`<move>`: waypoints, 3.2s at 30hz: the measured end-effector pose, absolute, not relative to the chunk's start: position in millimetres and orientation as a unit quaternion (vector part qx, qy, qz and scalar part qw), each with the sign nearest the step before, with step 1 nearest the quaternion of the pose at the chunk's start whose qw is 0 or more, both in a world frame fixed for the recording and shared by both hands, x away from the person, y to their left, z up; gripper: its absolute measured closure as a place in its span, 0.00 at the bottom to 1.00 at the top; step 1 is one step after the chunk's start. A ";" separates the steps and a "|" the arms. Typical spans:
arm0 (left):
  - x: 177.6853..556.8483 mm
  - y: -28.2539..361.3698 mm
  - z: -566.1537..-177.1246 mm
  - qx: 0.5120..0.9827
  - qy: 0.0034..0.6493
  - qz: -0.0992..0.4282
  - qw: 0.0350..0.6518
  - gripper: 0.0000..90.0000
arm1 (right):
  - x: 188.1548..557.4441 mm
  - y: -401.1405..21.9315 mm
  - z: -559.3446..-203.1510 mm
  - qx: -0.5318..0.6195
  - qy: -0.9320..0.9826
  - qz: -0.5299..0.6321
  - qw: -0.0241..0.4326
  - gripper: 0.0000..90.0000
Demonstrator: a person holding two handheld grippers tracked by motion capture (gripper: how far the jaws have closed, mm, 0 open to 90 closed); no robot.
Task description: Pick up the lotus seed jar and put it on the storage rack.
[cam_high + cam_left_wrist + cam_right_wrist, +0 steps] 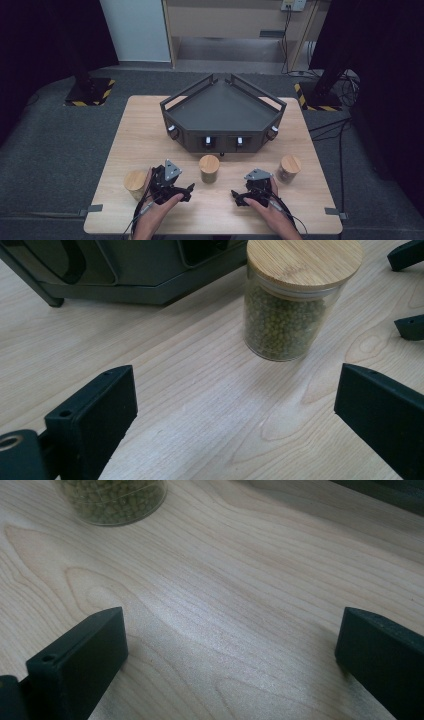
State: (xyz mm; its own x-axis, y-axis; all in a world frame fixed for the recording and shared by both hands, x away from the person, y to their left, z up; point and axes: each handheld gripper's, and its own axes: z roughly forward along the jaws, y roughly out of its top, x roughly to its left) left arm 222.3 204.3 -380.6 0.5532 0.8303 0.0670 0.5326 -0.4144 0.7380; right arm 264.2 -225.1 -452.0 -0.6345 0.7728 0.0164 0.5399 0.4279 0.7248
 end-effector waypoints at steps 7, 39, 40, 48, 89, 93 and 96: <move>219.1 212.3 -372.3 0.809 0.419 0.223 0.347 0.03 | 264.2 -225.1 -452.0 0.396 0.829 0.360 0.162 0.01; 205.5 259.8 -354.4 0.782 0.439 0.248 0.366 0.03 | 264.1 -225.1 -452.0 0.396 0.829 0.360 0.162 0.01; 204.7 261.6 -354.4 0.781 0.440 0.249 0.366 0.03 | 264.2 -225.1 -452.0 0.396 0.829 0.360 0.162 0.01; 198.8 273.5 -355.7 0.774 0.446 0.256 0.370 0.02 | 264.1 -225.1 -452.0 0.396 0.829 0.360 0.162 0.01; 181.0 315.1 -387.9 0.749 0.488 0.262 0.364 0.02 | 263.9 -224.9 -452.0 0.396 0.829 0.360 0.162 0.01; 180.8 315.7 -391.1 0.750 0.490 0.259 0.361 0.02 | 263.9 -224.9 -452.0 0.397 0.829 0.360 0.162 0.01; 181.3 316.3 -393.6 0.751 0.492 0.255 0.359 0.02 | 263.9 -224.9 -452.0 0.397 0.829 0.360 0.162 0.01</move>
